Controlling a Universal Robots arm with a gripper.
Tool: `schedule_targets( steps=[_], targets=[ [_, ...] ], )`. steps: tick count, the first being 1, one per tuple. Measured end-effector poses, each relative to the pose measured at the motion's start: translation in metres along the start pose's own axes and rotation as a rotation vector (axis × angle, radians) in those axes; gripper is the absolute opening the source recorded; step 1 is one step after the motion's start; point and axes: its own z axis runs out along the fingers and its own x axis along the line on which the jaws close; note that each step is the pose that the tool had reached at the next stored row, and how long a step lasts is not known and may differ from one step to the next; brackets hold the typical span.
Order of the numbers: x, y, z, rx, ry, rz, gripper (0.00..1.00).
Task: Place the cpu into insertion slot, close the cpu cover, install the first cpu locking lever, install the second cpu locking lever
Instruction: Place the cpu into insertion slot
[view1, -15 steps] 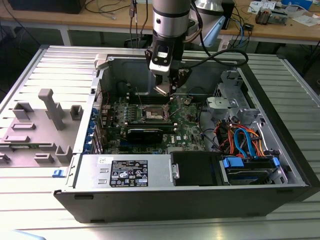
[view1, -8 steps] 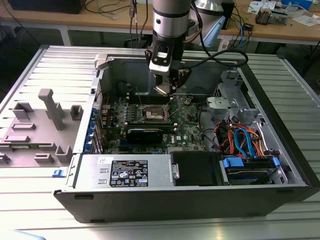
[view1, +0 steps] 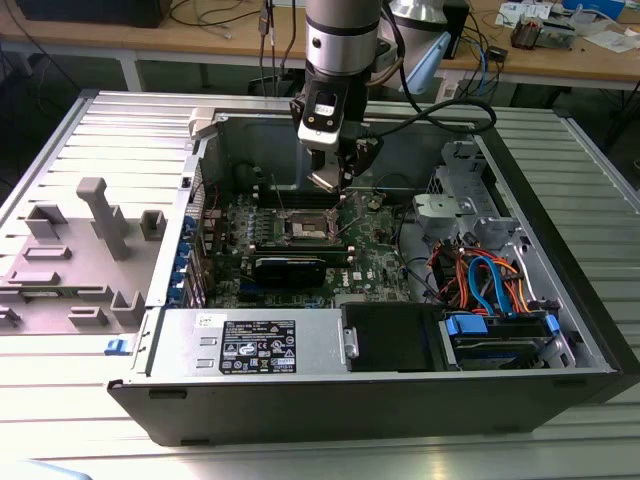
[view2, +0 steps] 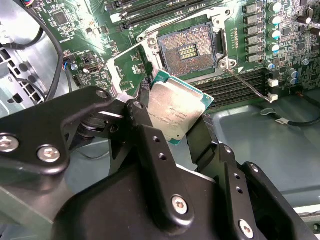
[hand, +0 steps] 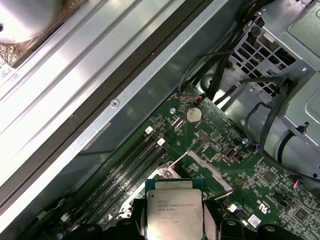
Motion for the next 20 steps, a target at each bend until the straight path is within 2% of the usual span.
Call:
schedule_targets(
  steps=[20],
  targets=[
    [0.0,-0.0002,0.0024,-0.0003,-0.0009,0.013,0.55]
  ],
)
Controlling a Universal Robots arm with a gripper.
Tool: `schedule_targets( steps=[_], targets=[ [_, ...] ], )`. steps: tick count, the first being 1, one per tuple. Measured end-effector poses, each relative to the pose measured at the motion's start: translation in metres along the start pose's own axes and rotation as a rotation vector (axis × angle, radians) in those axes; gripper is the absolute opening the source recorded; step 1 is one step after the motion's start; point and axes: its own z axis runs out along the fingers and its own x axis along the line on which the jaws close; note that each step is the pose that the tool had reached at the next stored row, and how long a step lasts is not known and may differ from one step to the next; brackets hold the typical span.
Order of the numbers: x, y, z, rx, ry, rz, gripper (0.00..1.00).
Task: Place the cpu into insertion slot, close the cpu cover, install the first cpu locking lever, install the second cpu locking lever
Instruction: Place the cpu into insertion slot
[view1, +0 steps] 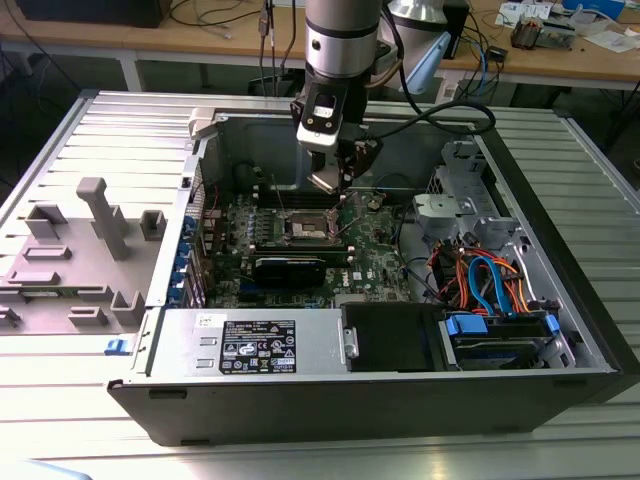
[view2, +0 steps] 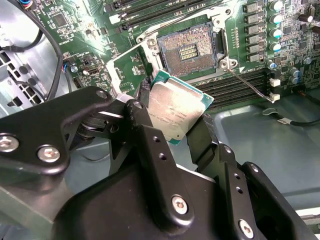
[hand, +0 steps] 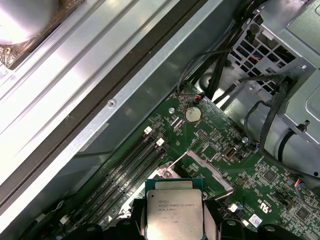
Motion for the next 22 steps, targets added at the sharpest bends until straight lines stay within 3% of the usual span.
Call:
schedule_targets(
  steps=[22],
  targets=[
    [0.0,-0.0002,0.003,-0.0002,-0.0012,0.015,0.55]
  ],
)
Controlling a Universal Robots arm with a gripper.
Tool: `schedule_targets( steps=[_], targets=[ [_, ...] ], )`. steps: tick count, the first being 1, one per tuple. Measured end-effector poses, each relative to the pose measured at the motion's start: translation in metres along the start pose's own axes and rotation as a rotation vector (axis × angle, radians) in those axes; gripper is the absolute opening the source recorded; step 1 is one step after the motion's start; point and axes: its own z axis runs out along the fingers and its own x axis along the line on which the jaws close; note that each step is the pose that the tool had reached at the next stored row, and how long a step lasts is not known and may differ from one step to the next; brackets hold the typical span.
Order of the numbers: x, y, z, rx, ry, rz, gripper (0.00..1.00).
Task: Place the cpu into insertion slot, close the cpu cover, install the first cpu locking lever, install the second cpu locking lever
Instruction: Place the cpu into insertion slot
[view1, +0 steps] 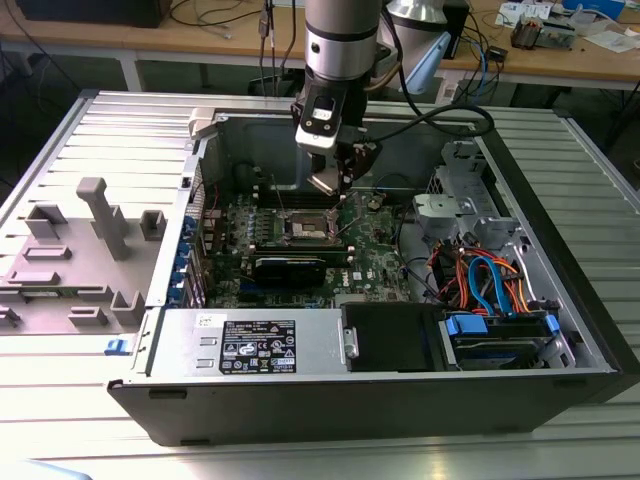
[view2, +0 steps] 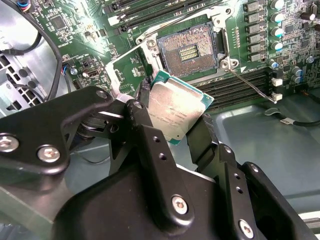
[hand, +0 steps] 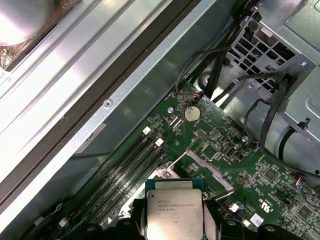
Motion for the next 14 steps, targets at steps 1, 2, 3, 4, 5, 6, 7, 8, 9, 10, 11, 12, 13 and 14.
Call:
schedule_targets(
  steps=[1,2,3,4,5,6,7,8,9,10,11,12,13,14],
  targets=[
    [0.0,0.0,0.0001,0.0,0.0,0.0,0.55],
    [0.0,0.0,0.0002,0.0,-0.0001,0.001,0.55],
    [0.0,0.0,0.0004,0.0,-0.0001,0.001,0.55],
    [0.0,0.0,0.0005,0.0,-0.0001,0.002,0.55],
    [0.0,-0.0001,0.0007,0.0,-0.0002,0.002,0.55],
    [0.0,-0.0001,0.0009,0.0,-0.0003,0.003,0.55],
    [0.0,-0.0001,0.001,0.0,-0.0003,0.003,0.55],
    [0.0,-0.0001,0.0012,0.0,-0.0004,0.005,0.55],
    [0.0,-0.0001,0.0014,0.0001,-0.0009,0.008,0.55],
    [0.0,-0.0001,0.0017,0.0007,-0.0021,0.013,0.55],
    [0.0,-0.0002,0.0018,0.0017,-0.0036,0.018,0.55],
    [0.0,-0.0002,0.0019,0.002,-0.0043,0.022,0.55],
    [0.0,-0.0002,0.0019,0.0021,-0.0046,0.023,0.55],
    [0.0,-0.0002,0.002,0.0022,-0.0048,0.025,0.55]
  ],
)
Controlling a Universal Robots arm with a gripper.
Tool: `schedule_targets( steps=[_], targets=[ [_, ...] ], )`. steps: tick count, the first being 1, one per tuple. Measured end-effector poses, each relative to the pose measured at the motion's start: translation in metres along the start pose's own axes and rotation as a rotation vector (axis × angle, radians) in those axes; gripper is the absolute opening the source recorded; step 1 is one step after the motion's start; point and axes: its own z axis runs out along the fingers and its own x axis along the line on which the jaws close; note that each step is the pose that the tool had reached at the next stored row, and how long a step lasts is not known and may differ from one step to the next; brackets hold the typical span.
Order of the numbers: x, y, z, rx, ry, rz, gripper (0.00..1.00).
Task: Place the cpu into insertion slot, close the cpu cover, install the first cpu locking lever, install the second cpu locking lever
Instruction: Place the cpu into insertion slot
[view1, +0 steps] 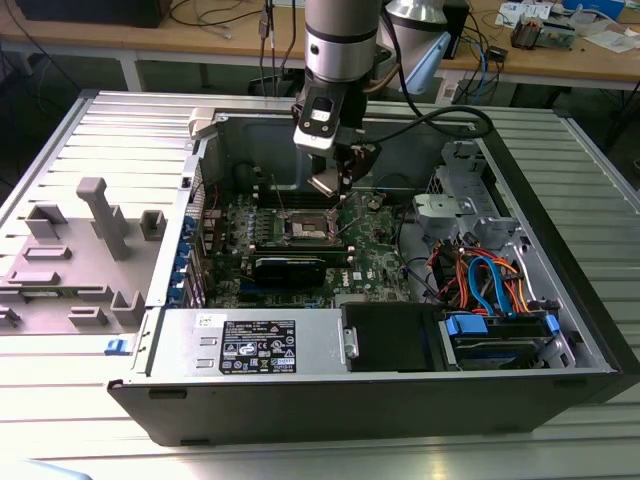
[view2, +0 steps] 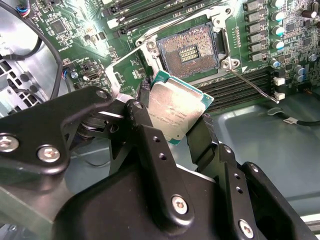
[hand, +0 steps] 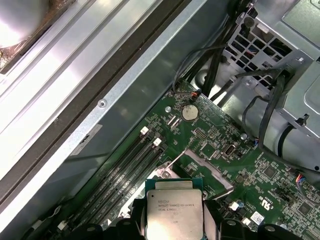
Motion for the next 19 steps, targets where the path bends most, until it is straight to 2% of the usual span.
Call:
schedule_targets(
  steps=[19],
  targets=[
    [0.0,-0.0002,0.0015,0.002,-0.0046,0.024,0.55]
  ],
)
